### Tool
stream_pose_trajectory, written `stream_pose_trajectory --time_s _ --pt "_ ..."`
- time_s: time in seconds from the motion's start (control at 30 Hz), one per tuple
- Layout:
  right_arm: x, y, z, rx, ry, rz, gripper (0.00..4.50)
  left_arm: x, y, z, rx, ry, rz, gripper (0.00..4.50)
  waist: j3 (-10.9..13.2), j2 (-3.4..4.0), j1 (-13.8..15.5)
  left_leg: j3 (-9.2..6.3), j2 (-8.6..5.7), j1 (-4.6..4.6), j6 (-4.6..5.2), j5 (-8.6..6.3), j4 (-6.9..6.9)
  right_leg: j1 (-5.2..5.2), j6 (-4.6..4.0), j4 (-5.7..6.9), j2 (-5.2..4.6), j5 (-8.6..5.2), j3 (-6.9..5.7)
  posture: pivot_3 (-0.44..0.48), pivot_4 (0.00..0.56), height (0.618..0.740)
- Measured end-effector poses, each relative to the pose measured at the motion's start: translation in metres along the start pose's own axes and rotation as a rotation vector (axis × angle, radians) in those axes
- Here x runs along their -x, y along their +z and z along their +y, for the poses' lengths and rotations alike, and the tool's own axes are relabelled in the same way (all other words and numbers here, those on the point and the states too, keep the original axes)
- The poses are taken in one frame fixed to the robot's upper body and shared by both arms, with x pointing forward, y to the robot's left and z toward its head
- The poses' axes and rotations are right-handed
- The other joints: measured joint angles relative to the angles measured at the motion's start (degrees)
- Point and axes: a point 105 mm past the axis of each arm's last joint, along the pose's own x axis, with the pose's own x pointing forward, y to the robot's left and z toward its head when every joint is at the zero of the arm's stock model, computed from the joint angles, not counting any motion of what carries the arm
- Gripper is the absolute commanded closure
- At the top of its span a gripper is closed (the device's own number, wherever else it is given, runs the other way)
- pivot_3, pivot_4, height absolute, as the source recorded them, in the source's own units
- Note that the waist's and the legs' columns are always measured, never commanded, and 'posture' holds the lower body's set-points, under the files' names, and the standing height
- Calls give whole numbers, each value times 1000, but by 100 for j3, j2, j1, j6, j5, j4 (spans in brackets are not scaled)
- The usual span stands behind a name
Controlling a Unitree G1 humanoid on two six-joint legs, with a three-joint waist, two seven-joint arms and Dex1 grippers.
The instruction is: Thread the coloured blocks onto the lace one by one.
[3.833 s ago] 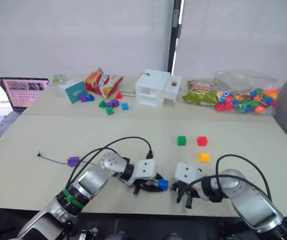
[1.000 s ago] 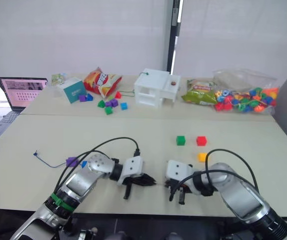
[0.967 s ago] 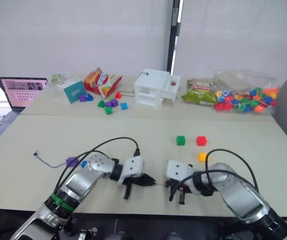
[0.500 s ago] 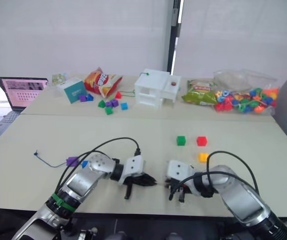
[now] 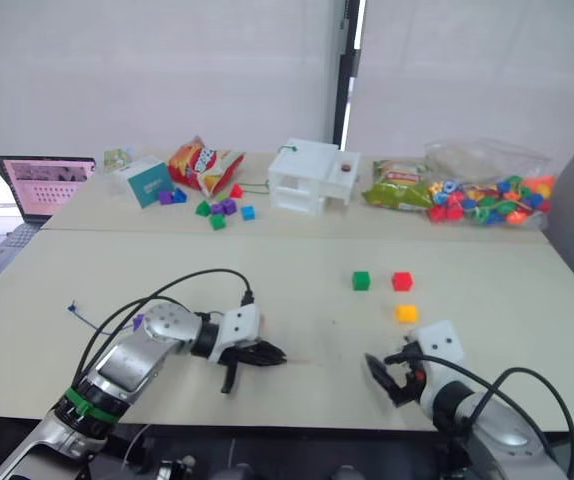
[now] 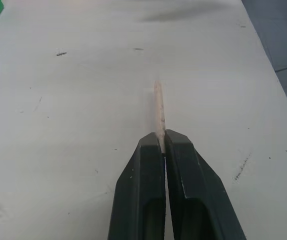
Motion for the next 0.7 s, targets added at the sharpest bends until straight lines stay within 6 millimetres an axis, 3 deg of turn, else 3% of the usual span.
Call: stream_pose_trajectory --time_s 0.17,0.5,0.6,0.7 --pt "-22 11 -27 -31 -219 -90 53 4 4 -2 22 -2 -11 4500 0 7 -25 4 -2 2 -1 0 -2 -2 0 4 5 0 1 0 150 740" --pt "-75 0 -35 -109 -277 -82 53 6 0 -5 40 25 -2 4500 2 13 -34 7 -4 2 -1 1 -24 -9 -2 1 4 0 2 0 150 740" --pt "-80 -6 -33 -117 -277 -71 813 6 0 -3 41 37 -1 4500 2 14 -37 9 -5 2 -1 1 -26 -9 -1 0 2 0 3 0 150 740" --pt "-82 -6 -31 -134 -270 -85 1920 6 0 -3 40 41 0 4500 2 14 -37 8 -4 3 -1 1 -26 -8 -1 0 3 0 2 0 150 740"
